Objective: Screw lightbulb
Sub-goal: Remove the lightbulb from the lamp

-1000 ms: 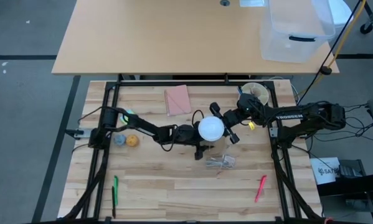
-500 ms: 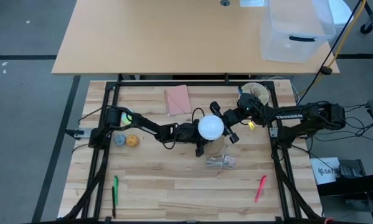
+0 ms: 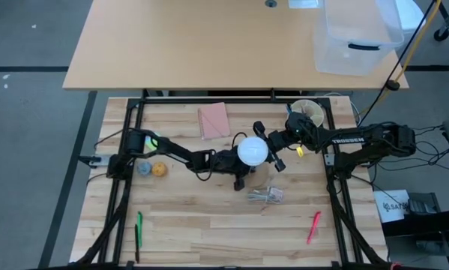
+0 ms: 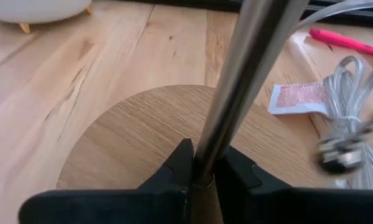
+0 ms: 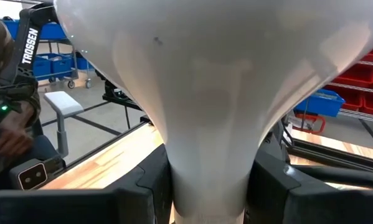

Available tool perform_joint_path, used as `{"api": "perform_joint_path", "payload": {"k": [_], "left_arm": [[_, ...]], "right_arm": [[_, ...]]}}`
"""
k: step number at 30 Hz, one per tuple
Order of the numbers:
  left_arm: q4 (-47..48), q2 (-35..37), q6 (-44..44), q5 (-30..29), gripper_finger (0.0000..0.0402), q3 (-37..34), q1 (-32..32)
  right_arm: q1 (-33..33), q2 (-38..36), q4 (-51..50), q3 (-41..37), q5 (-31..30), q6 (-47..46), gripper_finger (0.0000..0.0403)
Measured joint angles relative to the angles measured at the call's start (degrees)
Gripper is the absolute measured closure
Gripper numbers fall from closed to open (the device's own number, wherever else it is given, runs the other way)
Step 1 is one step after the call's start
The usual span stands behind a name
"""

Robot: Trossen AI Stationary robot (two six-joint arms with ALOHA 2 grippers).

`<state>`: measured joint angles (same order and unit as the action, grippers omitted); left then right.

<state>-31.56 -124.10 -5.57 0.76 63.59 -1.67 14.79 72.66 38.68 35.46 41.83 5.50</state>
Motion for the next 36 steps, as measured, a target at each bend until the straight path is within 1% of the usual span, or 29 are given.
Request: {"api": "perform_joint_path", "payload": {"k": [5,9,14,17,19,23,27,31,36], "left_arm": [[2.5,0.0,-0.2,0.7,0.0361,0.0,0.2],[4.3,0.0,0.3,4.2,0.0361,0.0,0.2],[5.0,0.1,2.4,8.4,0.0361,0.0,0.1],[5.1,0.1,3.1,10.1,0.0361,0.0,0.2],[5.1,0.1,3.1,10.4,0.0361,0.0,0.2],[5.1,0.1,3.1,10.7,0.0361,0.0,0.2],[5.2,0.1,3.0,10.7,0.0361,0.0,0.2],[5.3,0.1,2.9,10.7,0.0361,0.0,0.2],[5.3,0.1,2.9,10.7,0.0361,0.0,0.2]], "right_arm": [[0.0,0.0,-0.8,0.0,-0.2,0.2,0.0261],[0.4,-0.2,-3.1,0.2,0.8,1.5,0.0261],[2.9,-0.2,-5.0,0.4,7.2,2.4,0.0261],[4.0,-0.2,-5.4,0.4,12.2,2.9,0.0261],[4.5,-0.2,-5.6,0.4,13.2,2.9,0.0261],[5.4,-0.2,-5.3,0.4,13.6,0.2,0.0255],[4.8,-0.2,-3.6,0.3,12.0,-1.8,0.0230],[4.2,-0.2,-1.3,0.3,9.0,-3.4,0.0204],[3.8,-0.2,0.4,0.3,8.0,-4.5,0.0175]]}}
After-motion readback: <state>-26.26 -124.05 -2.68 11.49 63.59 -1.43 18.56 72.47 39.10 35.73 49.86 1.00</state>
